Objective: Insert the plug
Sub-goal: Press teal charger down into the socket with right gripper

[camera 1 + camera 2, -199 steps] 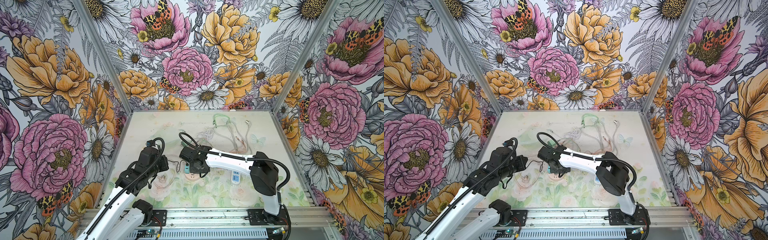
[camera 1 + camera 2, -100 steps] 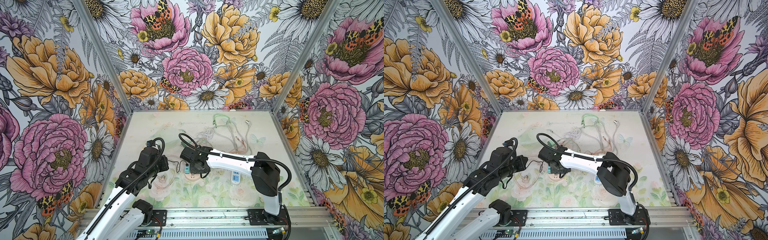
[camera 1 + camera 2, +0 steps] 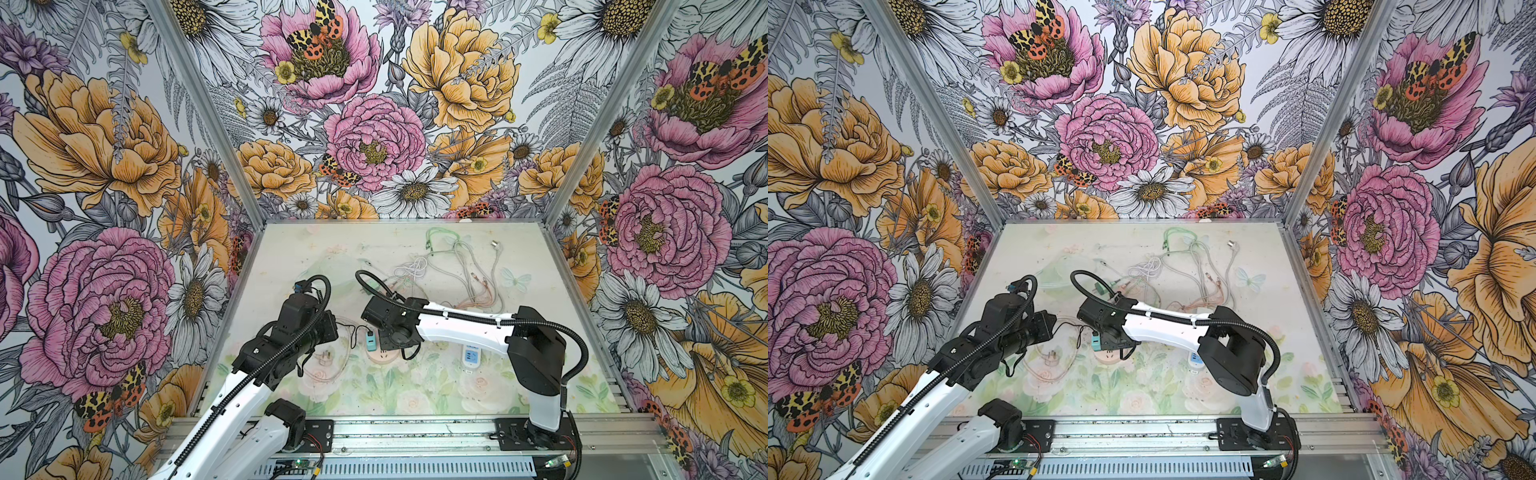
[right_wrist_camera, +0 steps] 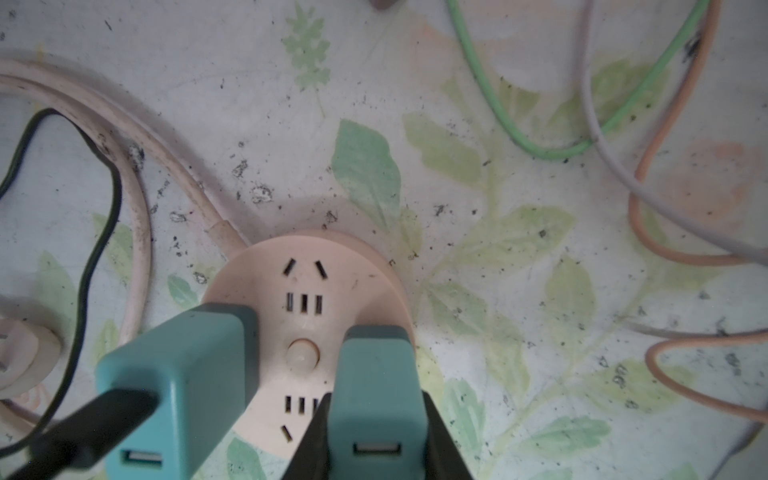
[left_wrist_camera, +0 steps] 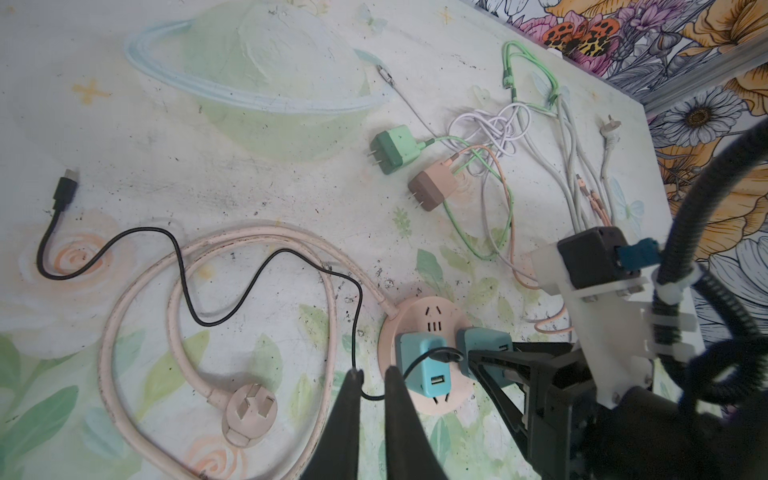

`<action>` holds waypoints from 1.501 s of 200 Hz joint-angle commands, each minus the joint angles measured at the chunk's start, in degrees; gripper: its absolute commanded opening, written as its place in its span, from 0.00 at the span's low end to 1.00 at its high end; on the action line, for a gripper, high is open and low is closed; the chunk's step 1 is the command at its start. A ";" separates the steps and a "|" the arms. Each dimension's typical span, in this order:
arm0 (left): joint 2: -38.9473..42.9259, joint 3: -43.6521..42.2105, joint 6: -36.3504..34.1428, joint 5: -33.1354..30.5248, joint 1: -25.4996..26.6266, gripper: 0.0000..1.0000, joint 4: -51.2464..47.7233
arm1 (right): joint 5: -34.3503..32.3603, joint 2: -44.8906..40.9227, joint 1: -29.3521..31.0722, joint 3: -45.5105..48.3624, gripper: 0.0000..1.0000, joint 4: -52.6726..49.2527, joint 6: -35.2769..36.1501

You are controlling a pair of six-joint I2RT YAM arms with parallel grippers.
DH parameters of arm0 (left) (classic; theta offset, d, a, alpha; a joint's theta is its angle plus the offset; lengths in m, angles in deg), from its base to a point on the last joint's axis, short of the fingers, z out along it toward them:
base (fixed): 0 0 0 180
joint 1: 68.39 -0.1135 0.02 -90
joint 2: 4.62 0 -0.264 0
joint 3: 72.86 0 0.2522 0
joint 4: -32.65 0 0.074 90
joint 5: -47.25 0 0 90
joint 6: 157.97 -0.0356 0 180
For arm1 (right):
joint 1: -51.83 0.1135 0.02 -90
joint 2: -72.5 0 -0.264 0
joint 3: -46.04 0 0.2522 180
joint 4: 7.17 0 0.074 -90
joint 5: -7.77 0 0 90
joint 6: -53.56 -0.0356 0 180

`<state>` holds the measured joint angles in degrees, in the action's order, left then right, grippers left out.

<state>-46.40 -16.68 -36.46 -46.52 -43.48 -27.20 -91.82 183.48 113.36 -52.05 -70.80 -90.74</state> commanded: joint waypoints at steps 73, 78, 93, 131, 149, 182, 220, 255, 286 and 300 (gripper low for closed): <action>-0.67 -0.35 -0.70 0.50 0.14 0.16 0.82 | 10.20 8.31 0.25 0.20 0.00 -5.80 4.74; -0.77 -0.31 -0.66 0.52 0.14 0.16 0.83 | 10.20 8.59 0.33 -0.02 0.00 -6.38 4.99; -0.85 -0.32 -0.67 0.61 0.05 0.16 0.91 | 10.00 9.24 0.26 -0.29 0.00 -7.46 5.55; -0.78 -0.29 -0.75 0.61 -0.26 0.16 0.98 | 9.96 11.43 0.67 -0.39 0.00 -8.14 5.87; -0.86 -0.27 -0.75 0.63 -0.23 0.16 0.93 | 10.11 12.28 1.28 -0.06 0.00 -8.27 6.03; -0.63 -0.33 -0.70 0.34 -0.36 0.16 0.83 | 10.37 12.51 1.30 1.40 0.00 -8.32 6.04; -0.66 -0.34 -0.57 0.50 -0.73 0.17 0.91 | 10.51 12.12 1.13 0.95 0.00 -8.30 6.94; -0.76 -0.35 -0.67 0.52 -0.69 0.18 0.91 | 9.34 9.66 0.62 -1.19 0.22 -8.45 6.88; -0.15 -0.40 -0.57 0.25 -0.74 0.18 0.90 | 9.24 7.20 0.61 -3.64 0.32 -8.49 6.16; 0.03 -0.45 -0.59 0.25 -0.74 0.19 0.82 | 8.60 6.14 0.62 -4.53 0.32 -8.49 5.83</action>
<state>-47.34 -16.68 -36.46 -46.50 -43.83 -27.20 -88.14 187.31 113.15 -57.47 -74.25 -84.79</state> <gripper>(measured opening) 0.184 0.316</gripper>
